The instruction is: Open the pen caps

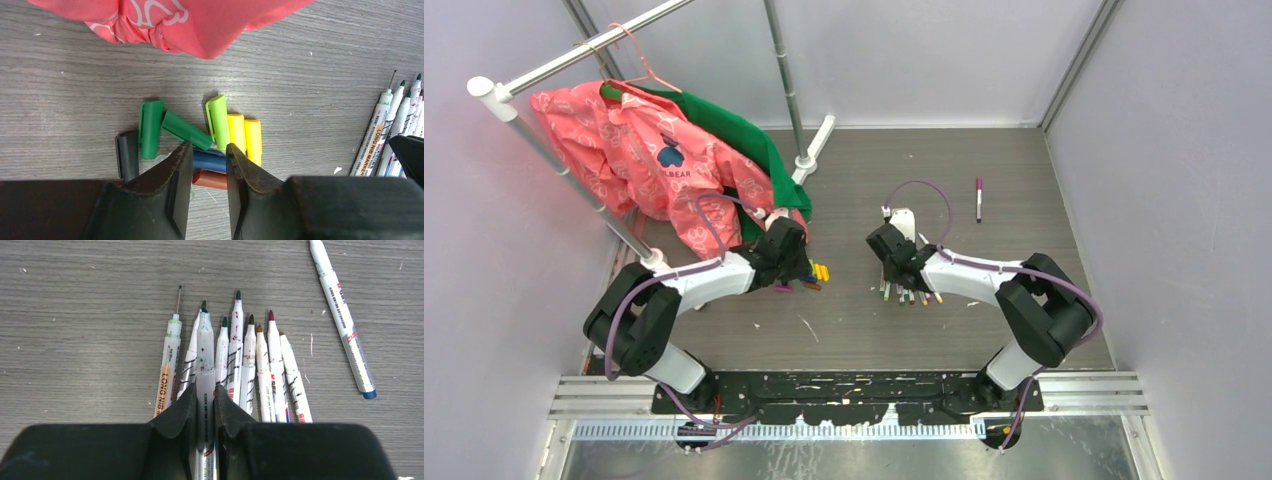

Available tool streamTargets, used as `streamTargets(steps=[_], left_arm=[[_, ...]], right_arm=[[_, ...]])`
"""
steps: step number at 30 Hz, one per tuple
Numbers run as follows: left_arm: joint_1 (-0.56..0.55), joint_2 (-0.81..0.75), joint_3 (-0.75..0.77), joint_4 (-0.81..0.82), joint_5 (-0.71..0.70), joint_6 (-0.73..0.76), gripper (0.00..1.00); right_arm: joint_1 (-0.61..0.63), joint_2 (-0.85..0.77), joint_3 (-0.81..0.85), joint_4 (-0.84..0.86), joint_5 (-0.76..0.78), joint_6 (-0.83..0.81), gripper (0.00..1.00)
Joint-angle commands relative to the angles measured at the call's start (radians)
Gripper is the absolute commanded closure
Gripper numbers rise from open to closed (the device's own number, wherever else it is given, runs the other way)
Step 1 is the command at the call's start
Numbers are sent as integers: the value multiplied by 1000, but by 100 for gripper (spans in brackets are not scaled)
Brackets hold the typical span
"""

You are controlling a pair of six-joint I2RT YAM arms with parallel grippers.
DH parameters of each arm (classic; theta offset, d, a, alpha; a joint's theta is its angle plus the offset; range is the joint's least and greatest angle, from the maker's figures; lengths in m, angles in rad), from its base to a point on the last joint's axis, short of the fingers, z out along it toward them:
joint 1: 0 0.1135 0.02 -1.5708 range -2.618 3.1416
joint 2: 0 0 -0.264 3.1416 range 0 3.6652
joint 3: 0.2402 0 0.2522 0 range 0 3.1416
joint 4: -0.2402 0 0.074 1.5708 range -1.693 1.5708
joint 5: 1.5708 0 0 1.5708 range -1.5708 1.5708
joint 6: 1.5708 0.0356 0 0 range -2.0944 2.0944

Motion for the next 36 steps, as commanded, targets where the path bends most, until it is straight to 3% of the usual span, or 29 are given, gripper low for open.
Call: streamTargets(steps=[1,10,27,33,36], left_arm=[[0,-18,-4,19,-23,2,67],[1,-95,-17,4,-45,-4,61],[-26,-193,-18,-1,-38,-10,57],[-44,-193,-5,16,-15,-3,56],[-49,-196,-15,57,12,-2,50]], right_arm=[[-8,12,50,31,14,14,90],[-11,49,64,33,4,19,76],[-12,-107,80,-42,70,8,66],[-122,-135,133,-95,100,-24,59],[-205,-132,149,-88,91,-43,53]])
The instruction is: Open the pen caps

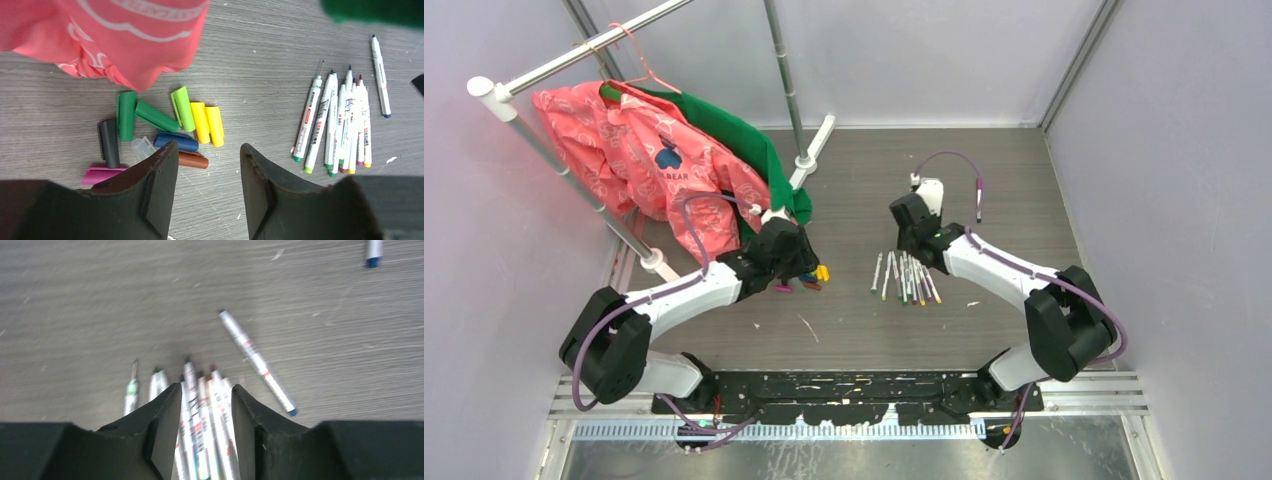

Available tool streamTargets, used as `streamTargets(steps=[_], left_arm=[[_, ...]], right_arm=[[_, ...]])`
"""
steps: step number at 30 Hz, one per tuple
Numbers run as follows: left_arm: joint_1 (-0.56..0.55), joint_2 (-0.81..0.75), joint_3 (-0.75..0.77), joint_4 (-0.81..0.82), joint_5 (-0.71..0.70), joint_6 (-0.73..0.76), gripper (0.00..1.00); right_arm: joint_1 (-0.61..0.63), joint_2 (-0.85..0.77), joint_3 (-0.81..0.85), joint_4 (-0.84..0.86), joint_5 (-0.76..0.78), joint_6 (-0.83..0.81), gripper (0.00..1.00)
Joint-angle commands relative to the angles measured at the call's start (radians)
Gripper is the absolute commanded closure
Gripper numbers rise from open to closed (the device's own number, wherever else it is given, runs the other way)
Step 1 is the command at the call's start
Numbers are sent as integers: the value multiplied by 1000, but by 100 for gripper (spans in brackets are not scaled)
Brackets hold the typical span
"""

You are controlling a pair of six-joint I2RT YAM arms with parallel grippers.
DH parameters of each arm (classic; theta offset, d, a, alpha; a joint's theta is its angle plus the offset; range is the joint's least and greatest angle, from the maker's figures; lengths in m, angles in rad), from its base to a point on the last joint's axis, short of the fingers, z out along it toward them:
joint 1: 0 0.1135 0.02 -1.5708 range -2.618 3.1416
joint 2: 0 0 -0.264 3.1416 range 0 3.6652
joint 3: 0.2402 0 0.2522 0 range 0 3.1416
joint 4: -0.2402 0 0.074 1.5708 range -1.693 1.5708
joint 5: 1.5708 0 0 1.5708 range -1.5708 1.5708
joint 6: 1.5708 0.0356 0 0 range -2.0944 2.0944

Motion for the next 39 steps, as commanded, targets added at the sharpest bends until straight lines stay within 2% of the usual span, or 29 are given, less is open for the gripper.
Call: streamTargets(steps=[1,6,17,27,32,39], left_arm=[[-10,-34,4,77,41,2,48],[-20,-20,9,109,92,5,42],[-42,23,7,167,135,-13,41],[-42,83,37,180,134,-7,42],[-42,98,51,180,135,-7,42],[-43,83,51,176,136,-13,42]], right_arm=[[-119,-24,55,-5,38,-36,50],[-276,45,98,32,-1,-69,38],[-493,314,324,55,-70,-120,37],[-611,504,490,8,-136,-129,37],[-659,560,534,-21,-188,-118,37],[-665,585,565,-100,-226,-101,39]])
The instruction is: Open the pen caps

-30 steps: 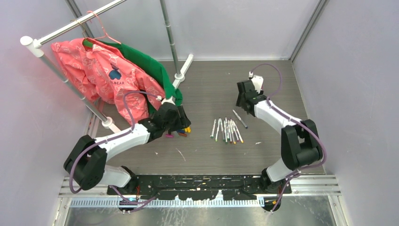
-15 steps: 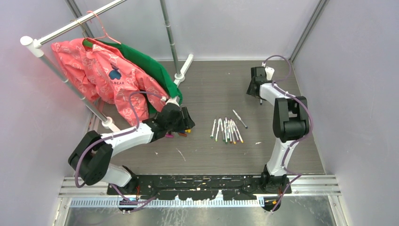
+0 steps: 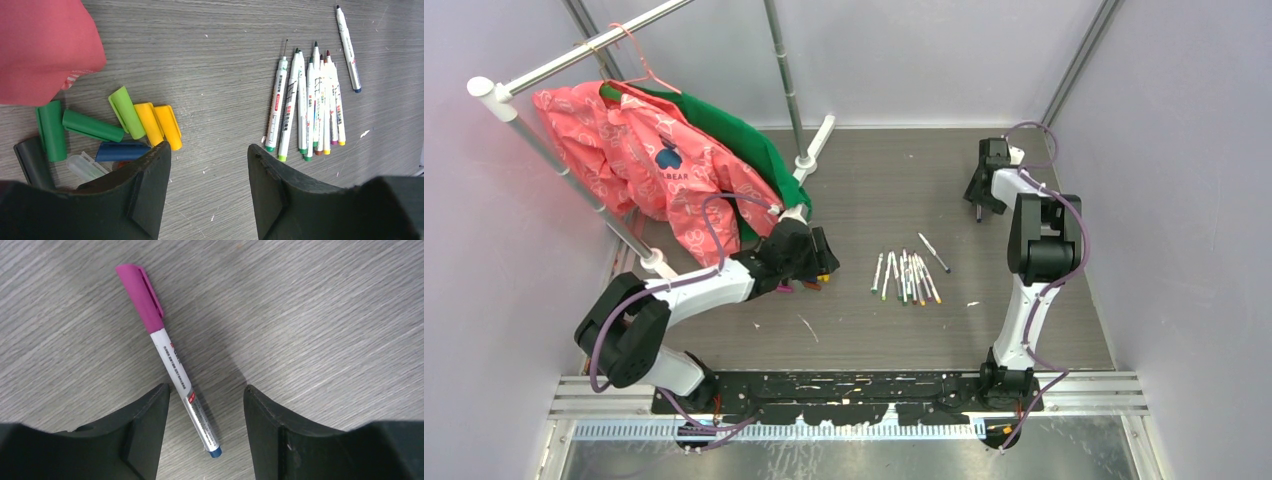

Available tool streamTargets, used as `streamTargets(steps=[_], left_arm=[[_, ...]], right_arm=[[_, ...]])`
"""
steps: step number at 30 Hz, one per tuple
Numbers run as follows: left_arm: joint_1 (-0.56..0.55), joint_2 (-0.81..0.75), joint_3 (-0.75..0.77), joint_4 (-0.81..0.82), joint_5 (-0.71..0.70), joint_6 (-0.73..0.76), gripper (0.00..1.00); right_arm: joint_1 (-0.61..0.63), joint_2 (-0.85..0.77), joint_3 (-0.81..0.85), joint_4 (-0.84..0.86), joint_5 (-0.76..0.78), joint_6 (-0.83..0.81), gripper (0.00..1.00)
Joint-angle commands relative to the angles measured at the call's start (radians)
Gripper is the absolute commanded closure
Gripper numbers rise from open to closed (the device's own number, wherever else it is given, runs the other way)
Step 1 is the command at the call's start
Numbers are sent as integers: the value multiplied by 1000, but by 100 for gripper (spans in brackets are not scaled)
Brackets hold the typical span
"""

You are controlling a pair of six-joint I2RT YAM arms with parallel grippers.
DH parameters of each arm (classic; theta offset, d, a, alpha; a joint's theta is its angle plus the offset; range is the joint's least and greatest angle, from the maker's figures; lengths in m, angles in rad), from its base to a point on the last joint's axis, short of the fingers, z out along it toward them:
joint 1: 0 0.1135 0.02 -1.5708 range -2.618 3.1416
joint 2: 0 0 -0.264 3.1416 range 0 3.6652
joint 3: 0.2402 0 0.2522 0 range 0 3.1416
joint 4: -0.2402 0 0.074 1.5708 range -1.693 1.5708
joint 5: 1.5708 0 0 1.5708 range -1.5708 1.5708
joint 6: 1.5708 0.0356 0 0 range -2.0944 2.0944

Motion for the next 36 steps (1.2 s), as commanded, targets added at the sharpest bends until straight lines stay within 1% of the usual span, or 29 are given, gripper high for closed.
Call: streamTargets(steps=[1,3,6,9,11,15,20,21,22,28,33,36], left_arm=[[-4,-25,37,42,8,-9,42],[-4,-46,30,40,5,-10,42],[-3,-78,14,34,1,-13,42],[-3,-111,-4,33,1,-21,42],[-3,-130,-13,30,2,-26,42],[-3,-173,-24,14,3,-33,42],[-6,-231,-45,9,-14,-39,42],[-5,-240,-50,-10,-19,-41,42],[-5,-247,-53,-18,-21,-42,42],[-5,-273,-55,-42,-22,-50,42],[-5,-287,-40,-75,-22,-55,41],[-5,-299,-37,-79,-26,-62,40]], right_arm=[[6,-4,44,-79,-46,17,40],[6,0,46,-107,-55,21,43],[6,-8,22,-126,-73,24,50],[6,-22,-14,-134,-96,32,63],[6,-32,-36,-137,-108,41,66],[10,-58,-75,-134,-128,57,79],[39,-112,-110,-110,-112,51,97],[42,-125,-120,-100,-113,49,99],[43,-142,-131,-89,-111,47,99],[172,-245,-206,-23,-67,-1,99],[290,-376,-297,32,-4,-38,99],[350,-477,-356,49,1,-44,99]])
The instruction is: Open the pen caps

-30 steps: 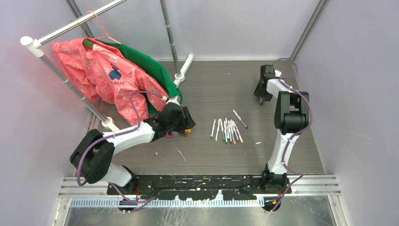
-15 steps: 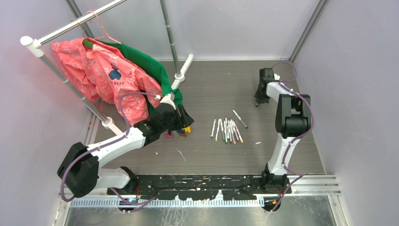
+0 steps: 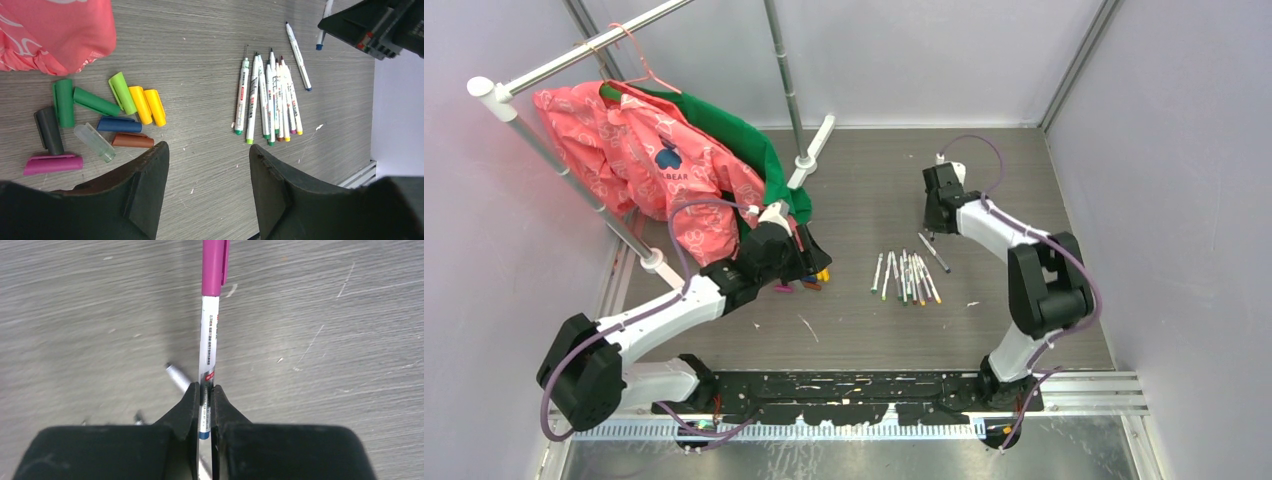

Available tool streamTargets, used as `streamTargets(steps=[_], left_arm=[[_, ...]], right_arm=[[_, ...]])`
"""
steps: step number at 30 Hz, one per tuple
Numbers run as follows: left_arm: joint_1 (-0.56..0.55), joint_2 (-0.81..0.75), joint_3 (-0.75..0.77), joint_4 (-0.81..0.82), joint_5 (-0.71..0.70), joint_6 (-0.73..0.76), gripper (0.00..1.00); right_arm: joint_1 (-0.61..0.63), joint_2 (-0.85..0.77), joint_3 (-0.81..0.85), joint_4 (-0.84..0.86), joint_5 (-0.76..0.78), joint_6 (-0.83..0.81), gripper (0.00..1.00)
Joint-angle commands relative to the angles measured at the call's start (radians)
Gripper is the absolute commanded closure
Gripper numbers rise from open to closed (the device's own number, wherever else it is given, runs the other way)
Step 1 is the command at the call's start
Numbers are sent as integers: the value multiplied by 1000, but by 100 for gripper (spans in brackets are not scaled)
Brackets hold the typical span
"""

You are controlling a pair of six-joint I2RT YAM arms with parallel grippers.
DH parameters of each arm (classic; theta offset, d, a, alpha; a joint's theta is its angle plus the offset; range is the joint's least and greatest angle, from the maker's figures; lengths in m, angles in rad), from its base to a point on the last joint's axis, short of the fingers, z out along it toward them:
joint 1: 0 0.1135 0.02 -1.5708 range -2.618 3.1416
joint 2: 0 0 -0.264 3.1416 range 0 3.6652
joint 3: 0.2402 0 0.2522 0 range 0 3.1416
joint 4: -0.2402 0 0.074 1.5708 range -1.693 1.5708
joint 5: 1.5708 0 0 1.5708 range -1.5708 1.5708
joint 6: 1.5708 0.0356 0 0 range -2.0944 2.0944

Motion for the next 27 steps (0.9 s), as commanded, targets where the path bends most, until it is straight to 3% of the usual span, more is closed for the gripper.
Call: streamTargets(steps=[1,14,27], left_arm=[[-4,-47,24,-6,-17,-13,39],[-4,-1,85,91,63,-102,34],[-4,136,113,282,169,-226,33]], right_arm=[[69,-188,-61,71,49,-33,99],[306,-512,-240,59,-188,32,99],[540,-524,-280,155,-177,97,99]])
